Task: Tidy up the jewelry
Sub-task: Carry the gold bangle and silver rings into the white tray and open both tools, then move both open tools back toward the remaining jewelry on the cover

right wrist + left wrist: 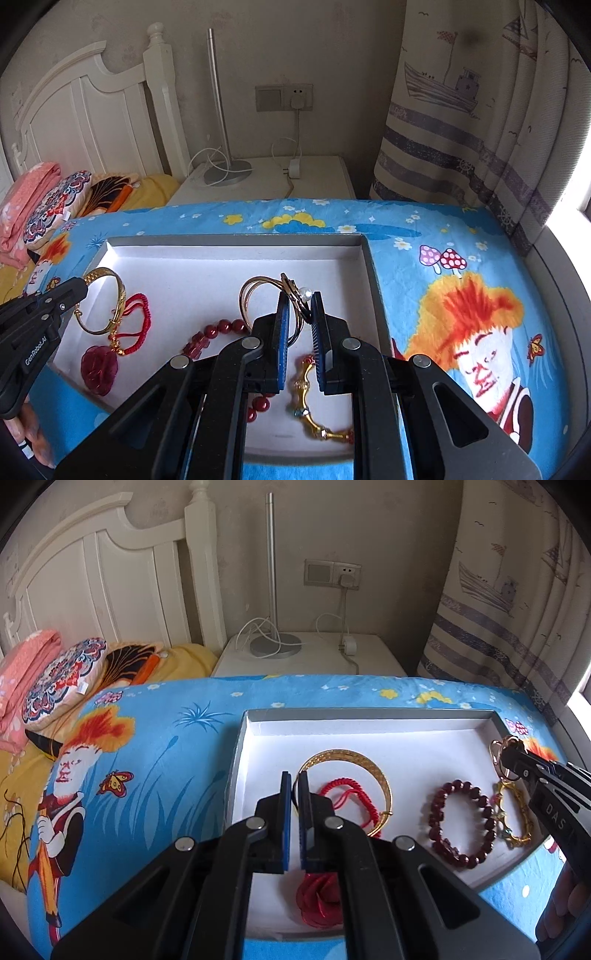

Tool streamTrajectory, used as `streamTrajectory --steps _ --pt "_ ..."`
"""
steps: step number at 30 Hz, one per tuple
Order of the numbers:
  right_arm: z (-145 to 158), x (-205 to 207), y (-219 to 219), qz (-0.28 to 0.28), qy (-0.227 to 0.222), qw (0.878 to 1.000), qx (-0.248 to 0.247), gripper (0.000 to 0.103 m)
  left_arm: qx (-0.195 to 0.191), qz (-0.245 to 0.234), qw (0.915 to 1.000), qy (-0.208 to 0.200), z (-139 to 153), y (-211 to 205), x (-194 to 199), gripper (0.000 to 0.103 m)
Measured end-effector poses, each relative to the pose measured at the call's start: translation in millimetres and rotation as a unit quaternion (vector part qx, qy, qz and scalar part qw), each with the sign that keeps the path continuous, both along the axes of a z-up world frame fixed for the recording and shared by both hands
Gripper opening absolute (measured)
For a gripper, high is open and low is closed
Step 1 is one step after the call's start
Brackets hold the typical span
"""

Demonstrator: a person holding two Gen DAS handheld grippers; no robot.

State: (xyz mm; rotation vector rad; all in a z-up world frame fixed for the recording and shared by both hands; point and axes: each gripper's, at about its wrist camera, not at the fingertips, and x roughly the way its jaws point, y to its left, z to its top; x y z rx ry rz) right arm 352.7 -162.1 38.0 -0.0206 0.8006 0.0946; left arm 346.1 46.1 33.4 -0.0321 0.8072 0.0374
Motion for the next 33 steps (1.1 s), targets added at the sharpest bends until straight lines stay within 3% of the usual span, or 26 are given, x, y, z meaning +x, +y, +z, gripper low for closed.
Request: streamTrajectory --steps 7,9,11,15,26,33 --pt "-14 11 1 -0.003 0.017 1.0 -0.003 0.015 -0.008 0.006 0.9999 0.013 -10 4 6 0.007" --pt "-16 12 1 -0.005 0.022 1.0 -0.005 0.015 -0.009 0.004 0.9999 0.011 -9 4 5 0.021" --pt "-16 11 -1 -0.006 0.026 1.0 -0.002 0.018 -0.008 0.006 0.9999 0.007 -7 5 2 0.022" --pt "-11 4 -4 -0.008 0.017 1.0 0.002 0.038 -0.011 0.009 0.9999 0.001 -1 7 -8 0.024" --pt "-3 -43 -24 -0.017 0.004 1.0 0.018 0.038 -0.021 0.016 0.9996 -0.012 13 14 -63 0.026" --pt "0 -91 -44 -0.035 -0.004 0.999 0.027 0.038 -0.018 0.014 0.9995 -0.022 17 12 -107 0.033"
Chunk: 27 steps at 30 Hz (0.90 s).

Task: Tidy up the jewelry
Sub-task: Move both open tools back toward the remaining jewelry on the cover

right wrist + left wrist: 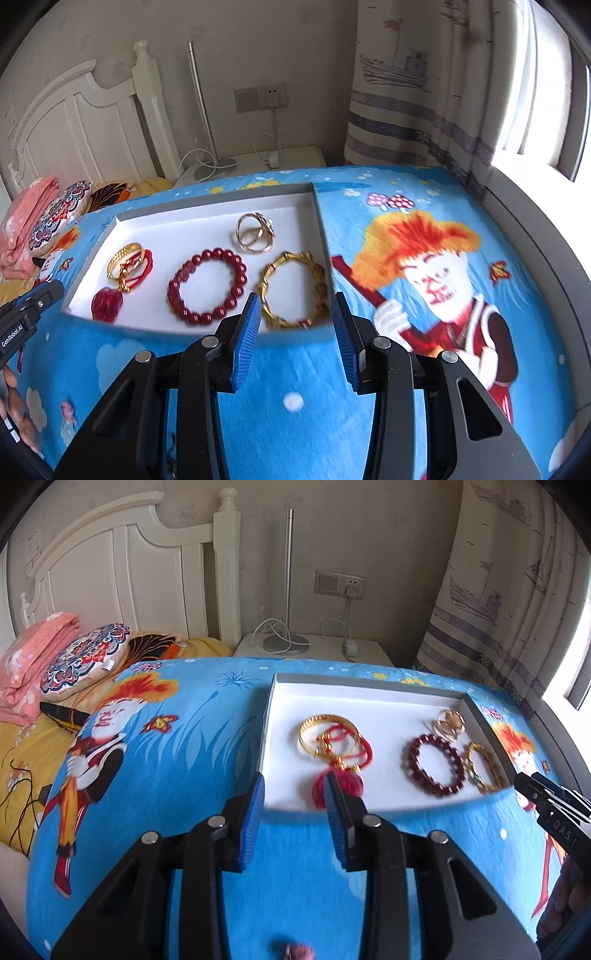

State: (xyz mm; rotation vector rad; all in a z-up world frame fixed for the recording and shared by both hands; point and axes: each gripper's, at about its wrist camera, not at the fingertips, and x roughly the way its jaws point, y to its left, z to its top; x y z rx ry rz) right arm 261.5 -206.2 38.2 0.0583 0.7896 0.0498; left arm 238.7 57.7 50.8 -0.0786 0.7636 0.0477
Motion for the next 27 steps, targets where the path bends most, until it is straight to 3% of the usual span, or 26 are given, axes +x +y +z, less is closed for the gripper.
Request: streamTrajectory --steps 16,20,27 --pt "-2 -101 -31 -0.009 -0.01 1.0 0.002 0.045 -0.006 0.001 1.0 0.0 -6 1 -91 0.04" --pt "-4 -126 -32 -0.001 -0.013 1.0 0.004 0.053 -0.005 0.003 1.0 0.004 -11 6 -117 0.043" --pt "-20 -162 -23 0.005 -0.008 1.0 -0.015 0.053 -0.013 -0.01 0.9996 0.025 -28 2 -149 0.043"
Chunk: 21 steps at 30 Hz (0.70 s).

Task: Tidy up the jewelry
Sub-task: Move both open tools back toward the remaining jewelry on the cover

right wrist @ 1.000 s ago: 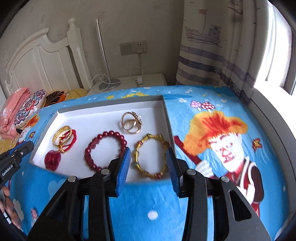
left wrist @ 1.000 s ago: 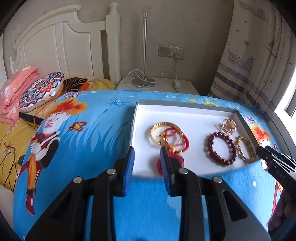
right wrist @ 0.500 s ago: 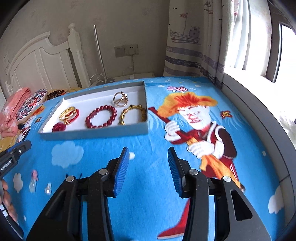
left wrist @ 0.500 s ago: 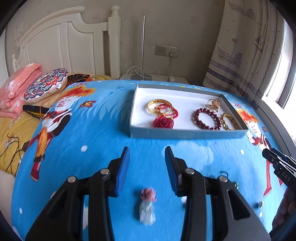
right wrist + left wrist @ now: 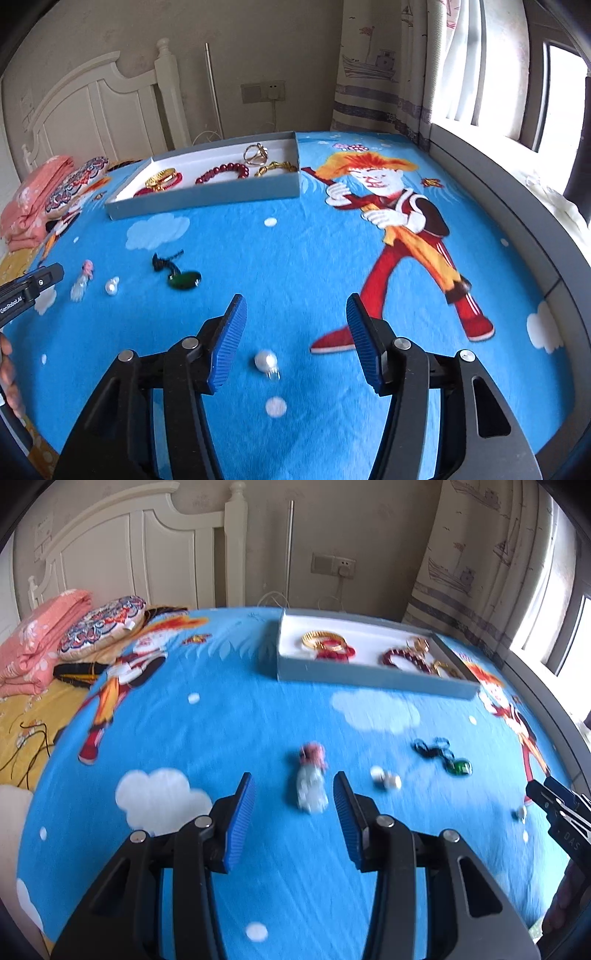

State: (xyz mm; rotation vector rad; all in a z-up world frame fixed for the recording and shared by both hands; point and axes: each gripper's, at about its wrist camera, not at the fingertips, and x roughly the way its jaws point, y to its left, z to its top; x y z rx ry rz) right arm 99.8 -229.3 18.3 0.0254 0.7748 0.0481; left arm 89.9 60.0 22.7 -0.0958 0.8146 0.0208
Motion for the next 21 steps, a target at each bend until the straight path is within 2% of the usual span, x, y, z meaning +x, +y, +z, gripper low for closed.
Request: streamTrajectory --steps 10,15,21 --pt "-16 -32 -25 -0.017 0.008 1.0 0.01 0.054 0.002 -0.012 0.9999 0.009 -10 -12 -13 0.043" --pt "-17 -38 -13 0.01 0.0 1.0 -0.007 0.054 -0.009 -0.013 0.9998 0.013 -14 -9 -11 0.043" --pt "-16 -30 2 0.037 0.005 0.999 -0.004 0.054 -0.019 -0.009 0.9996 0.019 -19 -4 -10 0.043"
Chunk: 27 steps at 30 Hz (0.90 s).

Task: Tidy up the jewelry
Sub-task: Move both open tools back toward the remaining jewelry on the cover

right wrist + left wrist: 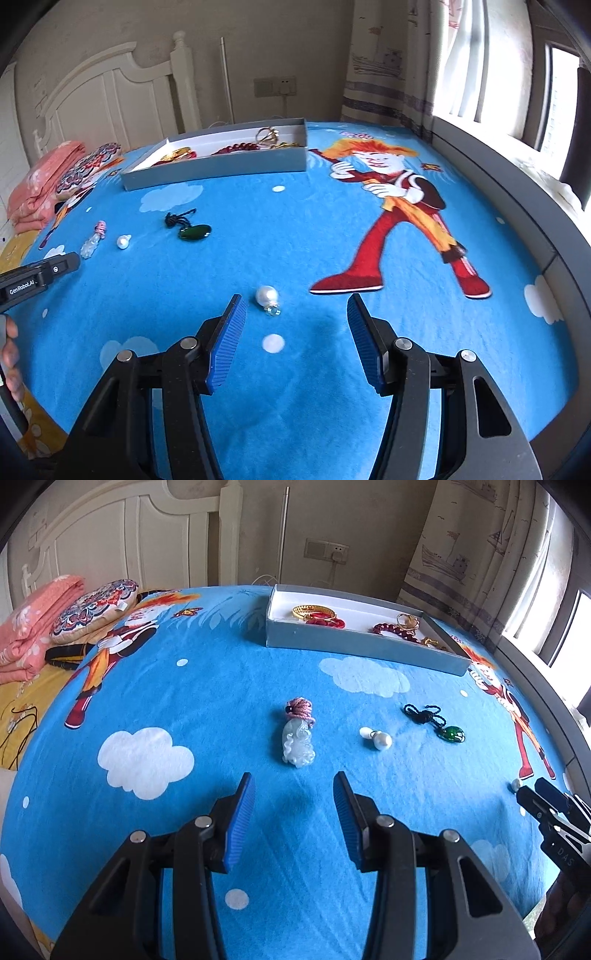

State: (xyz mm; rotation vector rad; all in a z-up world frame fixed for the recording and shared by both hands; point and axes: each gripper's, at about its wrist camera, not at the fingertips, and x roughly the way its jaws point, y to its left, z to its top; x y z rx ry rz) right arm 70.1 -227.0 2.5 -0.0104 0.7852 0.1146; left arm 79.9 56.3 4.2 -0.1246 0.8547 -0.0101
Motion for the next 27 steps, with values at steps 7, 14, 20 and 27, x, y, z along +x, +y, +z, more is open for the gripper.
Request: streamTrajectory --steps 7,14,20,27 --pt "-1 13 11 0.011 0.019 1.0 0.01 0.054 -0.002 -0.002 1.0 -0.001 0 1 2 0.043" --pt "-4 20 13 0.013 0.031 0.999 0.009 0.054 -0.011 -0.004 0.9999 0.0 0 4 10 0.043" --pt "-6 19 16 0.015 0.029 0.999 -0.001 0.053 -0.001 -0.007 1.0 0.006 -1 -1 25 0.043" --pt "-6 18 16 0.015 0.027 1.0 -0.004 0.053 0.043 -0.012 0.9988 0.018 -8 -12 40 0.032"
